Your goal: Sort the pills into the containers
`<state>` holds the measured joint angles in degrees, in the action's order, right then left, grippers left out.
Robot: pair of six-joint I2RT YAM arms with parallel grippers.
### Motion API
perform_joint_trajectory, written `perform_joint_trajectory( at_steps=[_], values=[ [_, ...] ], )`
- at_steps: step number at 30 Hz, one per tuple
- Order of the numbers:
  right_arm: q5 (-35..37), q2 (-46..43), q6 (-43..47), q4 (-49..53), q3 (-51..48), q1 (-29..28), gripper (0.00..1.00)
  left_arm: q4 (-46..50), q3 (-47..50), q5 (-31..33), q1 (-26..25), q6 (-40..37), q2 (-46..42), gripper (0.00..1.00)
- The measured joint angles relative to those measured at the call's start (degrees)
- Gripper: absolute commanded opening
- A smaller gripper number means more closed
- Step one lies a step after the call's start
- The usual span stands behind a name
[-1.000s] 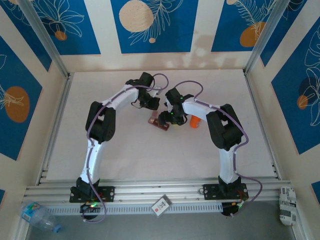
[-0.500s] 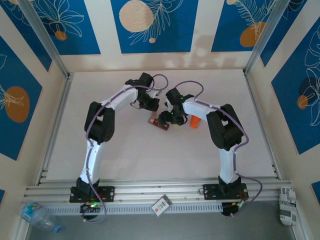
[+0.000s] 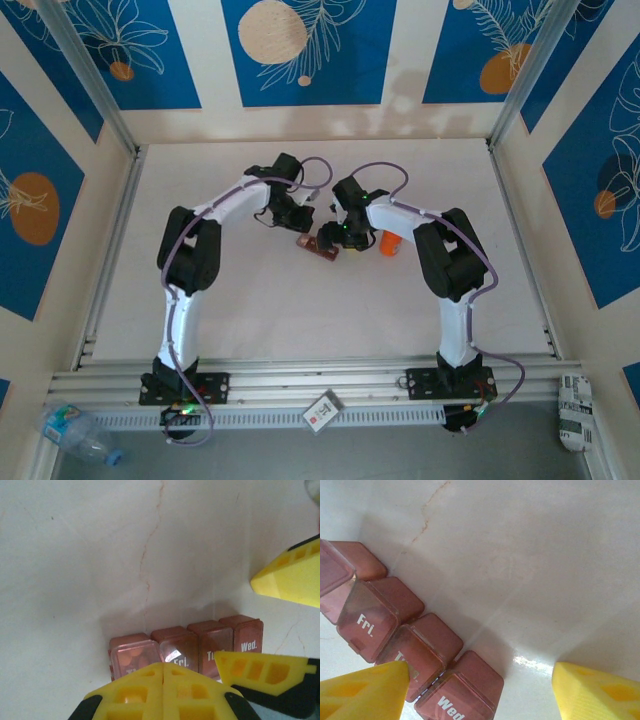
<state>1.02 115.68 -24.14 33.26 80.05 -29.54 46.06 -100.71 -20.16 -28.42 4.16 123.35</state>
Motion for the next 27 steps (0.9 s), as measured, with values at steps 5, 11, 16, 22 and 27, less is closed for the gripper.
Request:
perform_joint_trajectory(
  at_steps=[5,11,16,22,27],
  values=[
    [0.0,0.0,0.0,-0.1,-0.1,0.1,0.75,0.0,2.1,0.0,0.0,0.0,-0.8,0.0],
    [-0.1,0.0,0.0,-0.1,-0.1,0.1,0.75,-0.1,4.1,0.1,-0.1,0.0,-1.1,0.0],
    [-0.2,0.0,0.0,-0.2,-0.2,0.1,0.75,-0.2,5.4,0.1,-0.3,0.0,-1.1,0.0],
    [-0.2,-0.1,-0.1,-0.3,-0.2,0.1,0.75,-0.9,6.1,0.4,-0.3,0.0,-1.1,0.0],
    [-0.2,-0.1,-0.3,-0.3,-0.2,0.1,0.75,-1.9,6.3,0.8,-0.4,0.0,-1.1,0.0]
  ],
)
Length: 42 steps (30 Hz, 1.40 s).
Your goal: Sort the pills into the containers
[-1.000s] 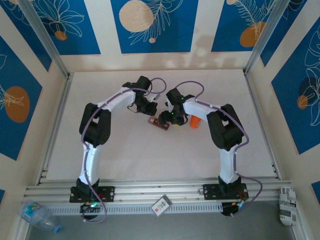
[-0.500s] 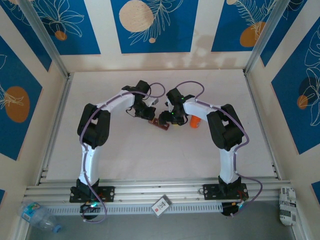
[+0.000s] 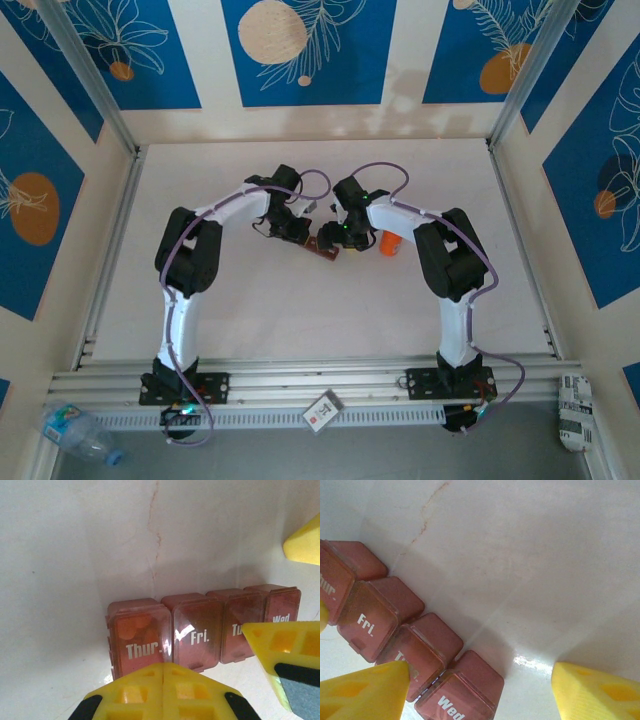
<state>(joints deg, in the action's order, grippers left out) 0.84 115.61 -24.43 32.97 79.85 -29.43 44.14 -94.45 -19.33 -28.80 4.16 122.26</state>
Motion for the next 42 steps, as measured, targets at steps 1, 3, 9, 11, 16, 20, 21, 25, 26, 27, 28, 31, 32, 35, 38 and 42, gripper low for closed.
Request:
perform_joint_trajectory(
  at_steps=[1,3,9,11,16,20,21,25,26,27,28,31,32,35,38,42],
  values=[
    [0.0,0.0,0.0,0.0,0.0,0.0,0.75,-0.2,0.1,0.0,0.0,0.0,0.0,0.0],
    [0.0,0.0,-0.2,0.0,0.0,0.0,0.75,-0.5,0.2,0.1,0.0,0.0,0.0,0.0],
    [0.0,0.0,-0.2,-0.1,-0.1,0.0,0.75,-2.7,1.7,0.3,0.0,0.2,-0.6,0.0],
    [0.0,0.0,-0.2,-0.1,-0.1,0.0,0.75,-3.8,2.7,0.3,0.0,0.4,-1.0,0.0],
    [0.0,0.0,-0.2,-0.1,-0.1,0.0,0.75,-4.8,3.5,0.3,0.0,0.4,-1.5,0.0],
    [-0.1,0.0,-0.1,0.5,0.4,0.0,0.75,-4.8,3.5,0.4,0.0,0.4,-1.8,0.0],
    [-0.1,0.1,-0.1,0.8,0.7,0.0,0.75,-4.9,3.5,0.6,0.0,0.5,-1.8,0.0],
    [0.0,1.0,0.3,3.2,3.1,0.5,0.76,-6.1,2.3,2.2,0.0,1.5,-2.7,0.04],
    [0.0,1.2,0.4,4.2,4.1,0.8,0.76,-6.6,1.9,2.7,0.0,1.8,-3.5,0.08],
    [0.0,1.3,0.5,5.0,5.3,1.2,0.76,-7.4,1.7,3.2,0.0,2.0,-4.5,0.11],
    [0.0,1.3,0.6,5.9,6.7,1.8,0.77,-8.4,1.4,3.8,0.0,2.5,-5.9,0.14],
    [-0.2,1.1,0.8,7.6,12.1,3.5,0.78,-11.9,1.1,5.6,0.2,3.4,-11.4,0.22],
    [-0.3,0.8,0.8,7.9,13.4,3.9,0.78,-13.1,1.1,6.2,0.3,3.5,-13.2,0.25],
    [-0.9,-2.3,0.7,8.8,16.3,5.7,0.83,-18.5,2.5,8.5,1.0,4.0,-20.2,0.4],
    [-1.5,-8.0,0.7,9.2,17.3,8.4,0.9,-24.5,7.6,11.0,2.1,4.0,-28.1,0.71],
    [-2.3,-17.7,0.2,7.6,15.7,14.4,0.99,-31.2,16.1,15.5,4.5,3.8,-36.9,1.0]
  ],
)
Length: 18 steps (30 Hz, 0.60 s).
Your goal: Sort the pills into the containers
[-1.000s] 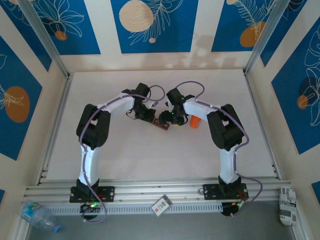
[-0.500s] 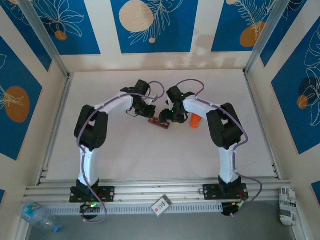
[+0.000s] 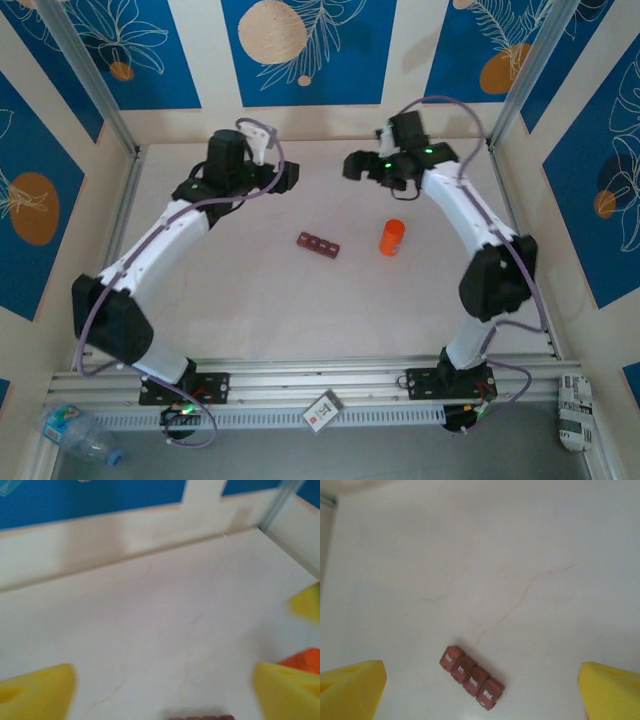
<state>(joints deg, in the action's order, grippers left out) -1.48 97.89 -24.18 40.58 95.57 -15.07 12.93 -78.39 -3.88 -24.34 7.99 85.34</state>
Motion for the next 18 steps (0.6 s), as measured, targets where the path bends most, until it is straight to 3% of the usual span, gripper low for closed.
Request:
perform_joint_trajectory(
  at_steps=[4,10,18],
  values=[
    [1.4,-8.9,-0.4,-2.4,-4.8,6.5,0.99,-5.4,7.8,5.7,1.9,-2.7,-5.6,1.0],
    [6.2,-15.2,-2.8,-7.9,-17.3,13.6,0.99,-16.9,24.9,11.9,5.4,-9.6,-14.9,1.0],
    [16.2,-22.3,-1.7,-25.1,-41.7,16.0,0.99,-28.1,41.9,14.8,13.1,-12.7,-23.0,1.0]
  ],
)
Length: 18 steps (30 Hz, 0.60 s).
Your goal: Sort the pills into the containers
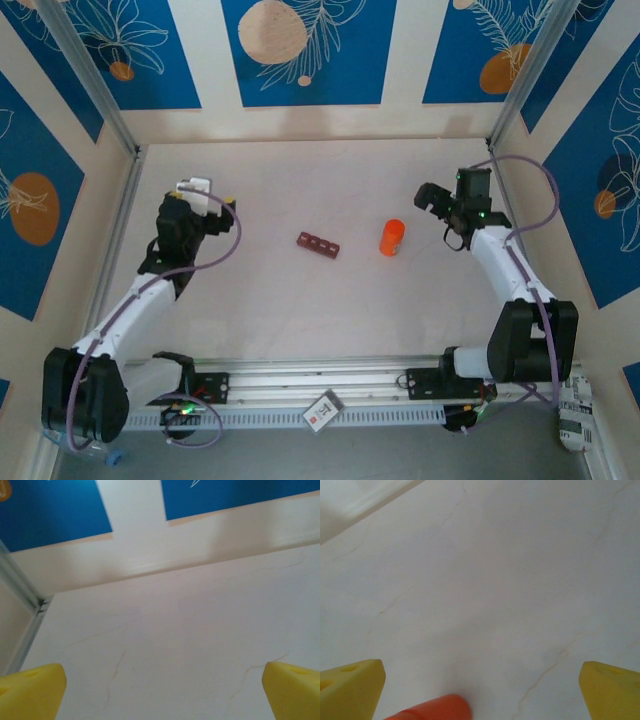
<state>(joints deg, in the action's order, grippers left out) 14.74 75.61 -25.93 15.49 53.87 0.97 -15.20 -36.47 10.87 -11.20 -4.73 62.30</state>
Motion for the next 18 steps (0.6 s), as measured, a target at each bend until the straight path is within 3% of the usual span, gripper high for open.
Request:
perform_joint_trajectory(
  at_steps=[6,18],
  values=[
    [4.0,-1.1,6.1,-10.9,-7.2,0.0,0.99,-10.8,11.1,1.7,0.4,-0.1,3.2,1.0],
    [3.2,3.4,13.9,-29.8,-20.2,-0.5,0.99,-33.2,18.9,2.9,0.5,-1.1,20.2,1.0]
  ],
)
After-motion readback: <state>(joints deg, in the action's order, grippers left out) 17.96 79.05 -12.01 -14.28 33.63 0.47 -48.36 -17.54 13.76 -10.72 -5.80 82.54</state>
